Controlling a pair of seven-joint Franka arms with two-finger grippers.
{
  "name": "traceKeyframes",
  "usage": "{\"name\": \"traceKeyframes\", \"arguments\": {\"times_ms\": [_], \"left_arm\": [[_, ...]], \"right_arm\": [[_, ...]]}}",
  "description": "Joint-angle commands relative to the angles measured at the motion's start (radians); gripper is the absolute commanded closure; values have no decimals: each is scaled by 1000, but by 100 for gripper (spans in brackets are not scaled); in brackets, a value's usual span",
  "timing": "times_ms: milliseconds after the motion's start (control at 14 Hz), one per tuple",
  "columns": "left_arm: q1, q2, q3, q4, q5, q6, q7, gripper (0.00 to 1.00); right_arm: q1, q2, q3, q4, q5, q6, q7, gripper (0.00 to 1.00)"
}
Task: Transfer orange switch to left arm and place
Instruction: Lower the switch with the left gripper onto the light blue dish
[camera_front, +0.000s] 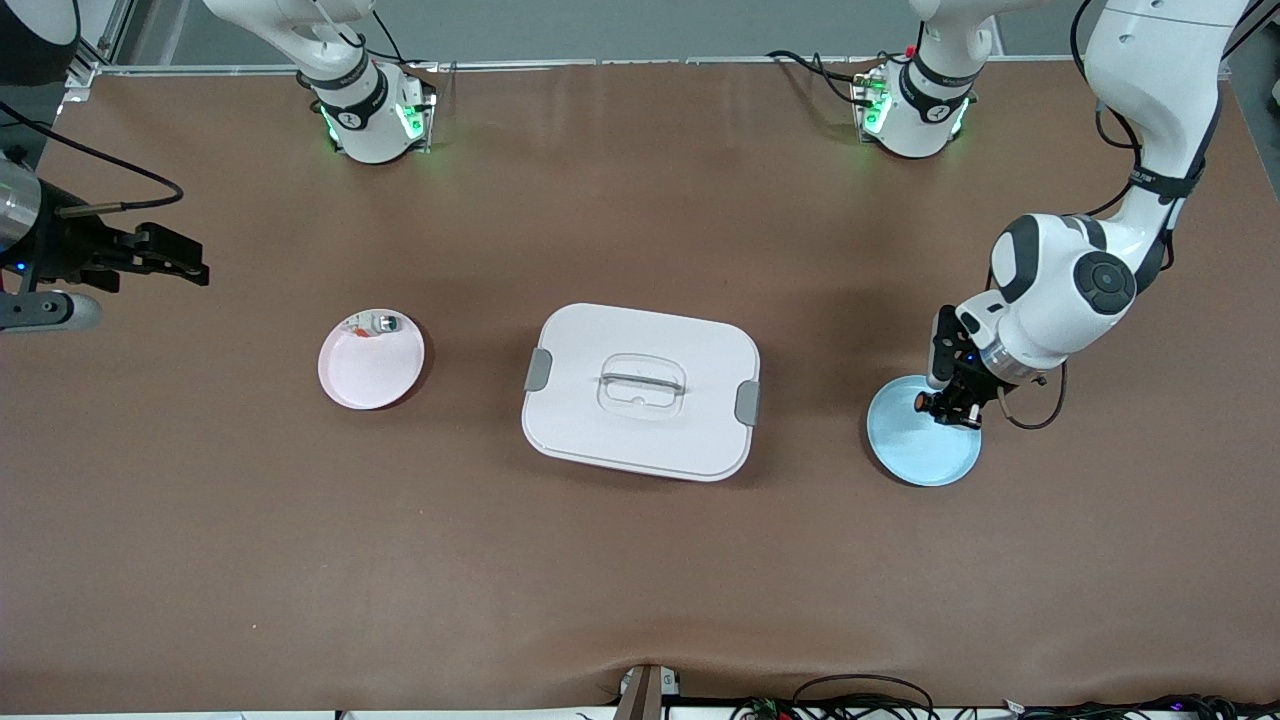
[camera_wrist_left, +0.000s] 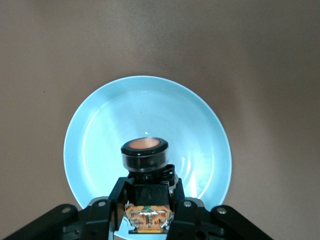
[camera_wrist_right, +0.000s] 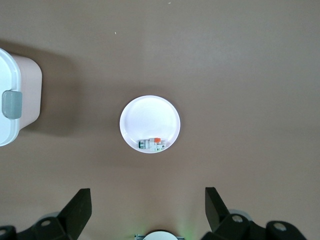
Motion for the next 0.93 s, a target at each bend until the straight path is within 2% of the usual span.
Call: {"name": "traceKeyframes", "arguments": {"times_ms": [0, 285, 855], "left_arm": [[6, 33, 0, 12, 19, 40, 8, 100], [4, 40, 11, 13, 18, 44, -55, 100], [-7, 90, 34, 56, 45, 44, -58, 100]], "right_arm": [[-14, -46, 9, -62, 10, 50, -16, 0], [-31, -104, 9, -156, 13, 125, -59, 0], [-53, -95, 8, -121, 16, 120, -62, 0]]}}
